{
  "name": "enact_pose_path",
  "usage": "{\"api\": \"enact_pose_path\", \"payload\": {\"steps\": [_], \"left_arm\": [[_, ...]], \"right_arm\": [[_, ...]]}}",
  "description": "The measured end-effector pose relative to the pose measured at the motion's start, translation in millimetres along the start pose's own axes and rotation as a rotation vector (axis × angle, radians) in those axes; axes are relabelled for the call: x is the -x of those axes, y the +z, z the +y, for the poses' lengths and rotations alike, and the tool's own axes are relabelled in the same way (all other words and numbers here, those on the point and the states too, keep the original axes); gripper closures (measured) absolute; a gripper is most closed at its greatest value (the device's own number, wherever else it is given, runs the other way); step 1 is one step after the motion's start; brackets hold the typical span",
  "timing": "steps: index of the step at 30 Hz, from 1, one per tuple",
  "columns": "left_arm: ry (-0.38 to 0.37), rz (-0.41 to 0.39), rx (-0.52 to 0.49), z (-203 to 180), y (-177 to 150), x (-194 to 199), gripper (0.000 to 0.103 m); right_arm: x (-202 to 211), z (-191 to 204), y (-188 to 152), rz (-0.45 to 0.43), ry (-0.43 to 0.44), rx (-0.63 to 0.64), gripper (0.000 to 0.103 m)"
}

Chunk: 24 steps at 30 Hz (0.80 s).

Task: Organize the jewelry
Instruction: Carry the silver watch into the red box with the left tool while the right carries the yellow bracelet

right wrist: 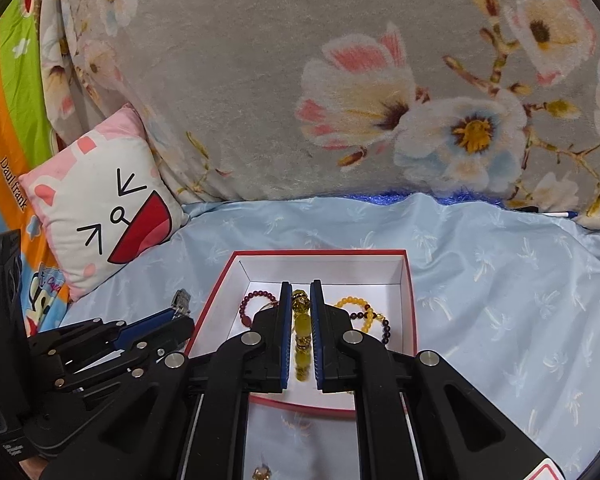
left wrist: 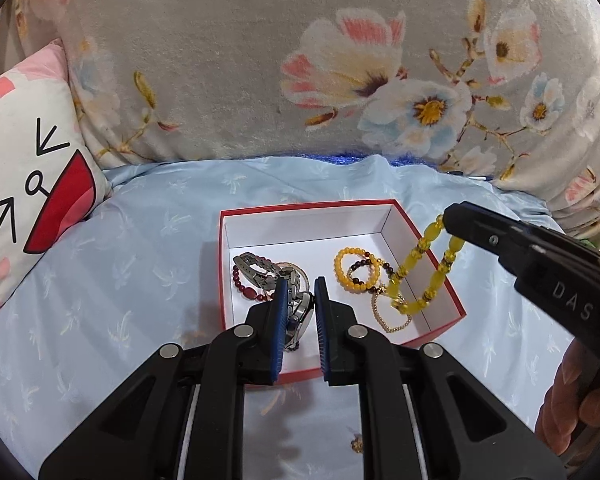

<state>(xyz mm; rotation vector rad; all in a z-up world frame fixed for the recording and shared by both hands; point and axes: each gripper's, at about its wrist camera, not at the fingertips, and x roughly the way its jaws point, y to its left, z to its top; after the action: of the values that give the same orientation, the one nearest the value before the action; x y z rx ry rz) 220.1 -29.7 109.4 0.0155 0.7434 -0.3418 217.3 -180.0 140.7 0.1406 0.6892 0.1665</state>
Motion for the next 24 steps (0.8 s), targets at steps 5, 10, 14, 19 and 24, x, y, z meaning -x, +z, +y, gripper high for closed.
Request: {"api": "enact_pose_path", "payload": {"steps": [5,10,14,19,24], "left_arm": [[0.0,0.006,0.01,3,1,-11,0.09],[0.004,0.012,0.015,9,1,-17,0.09],[0.005,0.02,0.022,15,0,-23,0.09],[0.0,0.042,0.014,12,-2,-34,0.09],[-0.002,0.058,0.008,7,3,-50,0.09]], "right_arm": [[-11,1,-1,0.014,-0.004,0.008,0.094],[-16,-2,-2,0.016,-0.009,0.007,0.094],[-22,-5,-5,0.027,-0.008,-0.001,0.094],[-36,-2,-12,0.053,-0.001,0.002,0.094],[-52,-2,-17,0.077,-0.002,0.006,0.094]]}}
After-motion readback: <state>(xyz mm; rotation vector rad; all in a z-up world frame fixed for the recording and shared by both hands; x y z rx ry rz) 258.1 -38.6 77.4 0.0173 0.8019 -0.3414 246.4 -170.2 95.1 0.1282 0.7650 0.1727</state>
